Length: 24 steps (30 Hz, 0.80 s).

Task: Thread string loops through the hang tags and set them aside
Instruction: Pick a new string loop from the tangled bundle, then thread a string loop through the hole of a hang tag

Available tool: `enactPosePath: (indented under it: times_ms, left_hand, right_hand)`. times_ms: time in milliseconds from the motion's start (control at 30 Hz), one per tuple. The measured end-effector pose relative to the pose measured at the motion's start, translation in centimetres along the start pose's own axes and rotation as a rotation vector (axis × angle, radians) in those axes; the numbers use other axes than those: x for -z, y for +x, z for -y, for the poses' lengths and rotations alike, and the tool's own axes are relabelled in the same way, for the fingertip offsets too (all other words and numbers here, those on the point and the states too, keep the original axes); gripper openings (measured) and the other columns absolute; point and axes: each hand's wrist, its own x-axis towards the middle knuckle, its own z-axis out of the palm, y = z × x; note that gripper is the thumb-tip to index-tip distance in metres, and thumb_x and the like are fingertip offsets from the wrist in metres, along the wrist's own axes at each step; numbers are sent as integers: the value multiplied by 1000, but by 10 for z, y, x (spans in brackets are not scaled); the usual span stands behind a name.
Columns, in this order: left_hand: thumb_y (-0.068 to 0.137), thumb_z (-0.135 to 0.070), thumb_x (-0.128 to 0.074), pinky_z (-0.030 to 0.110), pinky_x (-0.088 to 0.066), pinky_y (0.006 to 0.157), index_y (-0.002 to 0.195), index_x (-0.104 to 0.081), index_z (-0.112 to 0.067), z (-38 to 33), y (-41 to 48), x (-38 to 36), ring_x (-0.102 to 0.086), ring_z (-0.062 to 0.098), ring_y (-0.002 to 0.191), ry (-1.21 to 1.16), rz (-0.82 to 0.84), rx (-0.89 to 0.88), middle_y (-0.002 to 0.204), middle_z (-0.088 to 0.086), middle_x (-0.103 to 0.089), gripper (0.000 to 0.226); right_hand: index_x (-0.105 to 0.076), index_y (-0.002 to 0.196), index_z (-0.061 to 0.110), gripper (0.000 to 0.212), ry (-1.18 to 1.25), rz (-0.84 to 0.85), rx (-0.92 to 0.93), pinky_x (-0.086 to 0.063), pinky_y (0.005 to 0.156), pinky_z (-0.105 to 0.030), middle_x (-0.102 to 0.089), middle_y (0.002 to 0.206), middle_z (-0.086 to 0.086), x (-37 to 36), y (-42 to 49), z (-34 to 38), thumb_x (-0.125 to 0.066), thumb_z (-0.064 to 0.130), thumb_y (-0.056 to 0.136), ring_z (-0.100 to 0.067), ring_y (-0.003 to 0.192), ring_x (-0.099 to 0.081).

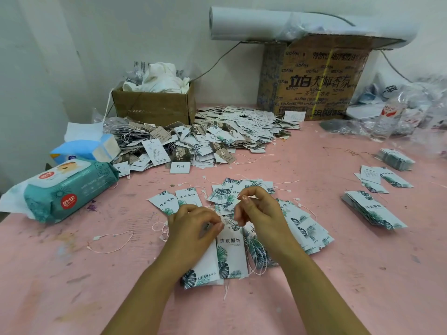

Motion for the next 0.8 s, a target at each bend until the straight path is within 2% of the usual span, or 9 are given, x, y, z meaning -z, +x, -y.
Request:
enactPosePath:
  times_ms: [133, 267, 333, 367, 433, 567, 667, 733, 800]
  left_hand:
    - [89, -33, -58, 21, -13, 76, 78, -55, -39, -1, 0, 3, -39, 7, 103, -84, -46, 30, 87, -31, -51, 12]
    - [89, -26, -59, 24, -17, 83, 72, -50, -41, -5, -1, 6, -45, 11, 100, -141, -127, 51, 83, -27, -52, 24]
    - [89, -23, -60, 40, -31, 94, 69, -52, -39, -6, -2, 8, -51, 15, 96, -230, -153, 66, 78, -23, -55, 27]
    - [88, -21, -61, 50, -37, 93, 68, -53, -38, -7, -2, 10, -52, 16, 93, -266, -162, 74, 76, -21, -57, 28]
    - [88, -20, -61, 57, -39, 91, 67, -54, -37, -8, -3, 12, -53, 15, 91, -295, -170, 84, 74, -21, -58, 28]
    - [86, -20, -64, 53, -38, 95, 77, -56, -44, -12, -3, 12, -52, 12, 100, -298, -152, 64, 85, -27, -58, 27]
    - [84, -26, -67, 45, -33, 101, 89, -55, -51, -14, -4, 12, -46, 7, 109, -279, -94, 25, 95, -30, -56, 28]
    - [81, -30, -69, 39, -33, 103, 95, -53, -55, -13, -4, 11, -45, 11, 114, -301, -50, 38, 104, -22, -56, 33]
    - [78, -27, -73, 34, -38, 100, 95, -55, -52, -13, -4, 10, -53, 13, 108, -326, -26, 45, 103, -12, -59, 35]
  right_hand:
    - [-52, 82, 16, 16, -108, -201, -48, -31, 47, -19, -44, 54, 4, 6, 3, -3, -46, 9, 96, -8, 47, -36]
    - [-52, 82, 19, 15, -334, -351, -96, -30, 51, -26, -45, 59, 3, 16, 6, -11, -46, 13, 95, -11, 51, -35]
    - [-55, 87, 16, 12, -459, -366, -94, -31, 53, -27, -47, 59, 4, 21, 7, -13, -46, 12, 94, -11, 51, -38]
    - [-56, 88, 14, 11, -496, -358, -96, -31, 53, -26, -47, 59, 5, 23, 8, -13, -47, 12, 93, -10, 52, -39]
    - [-57, 88, 13, 11, -521, -315, -105, -33, 55, -26, -49, 60, 4, 24, 8, -12, -48, 9, 92, -11, 53, -41]
    - [-58, 82, 12, 18, -202, -189, -129, -43, 53, -22, -57, 57, 2, 15, 5, -4, -48, 1, 92, -10, 52, -49]
    - [-58, 85, 7, 15, 63, -32, -116, -51, 60, -22, -65, 63, -1, 6, 2, 0, -48, -2, 92, -15, 59, -60]
    - [-58, 87, 6, 16, 175, 42, -105, -53, 65, -24, -69, 69, -4, 1, 1, 0, -47, -5, 91, -17, 64, -64]
    - [-57, 88, 6, 17, 229, 60, -90, -54, 69, -26, -70, 74, -7, 0, 1, 1, -47, -7, 90, -19, 68, -66]
